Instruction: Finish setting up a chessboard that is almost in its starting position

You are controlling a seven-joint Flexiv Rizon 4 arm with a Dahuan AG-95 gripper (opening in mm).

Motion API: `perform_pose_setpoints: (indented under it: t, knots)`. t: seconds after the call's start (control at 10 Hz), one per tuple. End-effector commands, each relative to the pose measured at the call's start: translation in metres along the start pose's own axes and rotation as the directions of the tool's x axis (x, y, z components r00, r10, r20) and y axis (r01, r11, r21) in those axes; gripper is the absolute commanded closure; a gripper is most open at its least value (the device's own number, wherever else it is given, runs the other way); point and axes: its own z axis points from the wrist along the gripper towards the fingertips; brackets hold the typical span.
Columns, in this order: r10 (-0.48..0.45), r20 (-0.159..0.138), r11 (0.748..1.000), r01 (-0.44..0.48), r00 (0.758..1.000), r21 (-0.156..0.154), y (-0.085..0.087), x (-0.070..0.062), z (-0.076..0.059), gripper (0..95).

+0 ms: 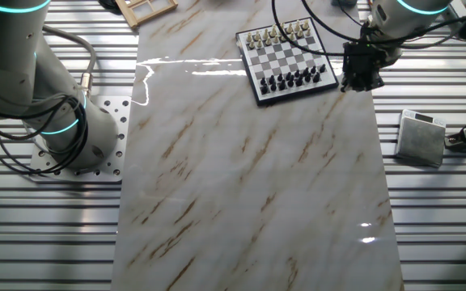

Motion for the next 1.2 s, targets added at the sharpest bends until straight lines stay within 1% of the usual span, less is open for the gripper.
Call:
perform_pose_setpoints:
  t: [0.1,0.4,0.6,0.8,1.2]
  knots:
    - [-0.007,0.018,0.999,0.007,1.0,-0.031,0.003,0.001,-0.002,95.0]
    - [0.005,0.022,0.999,-0.004,1.0,-0.042,0.008,-0.003,-0.001,95.0]
    - [0.026,0.023,0.999,-0.025,0.999,-0.04,0.018,-0.008,0.001,95.0]
    - [0.035,0.023,0.999,-0.034,0.999,-0.039,0.024,-0.009,0.002,95.0]
    - [0.044,0.035,0.999,-0.043,0.998,-0.03,0.032,-0.005,0.011,95.0]
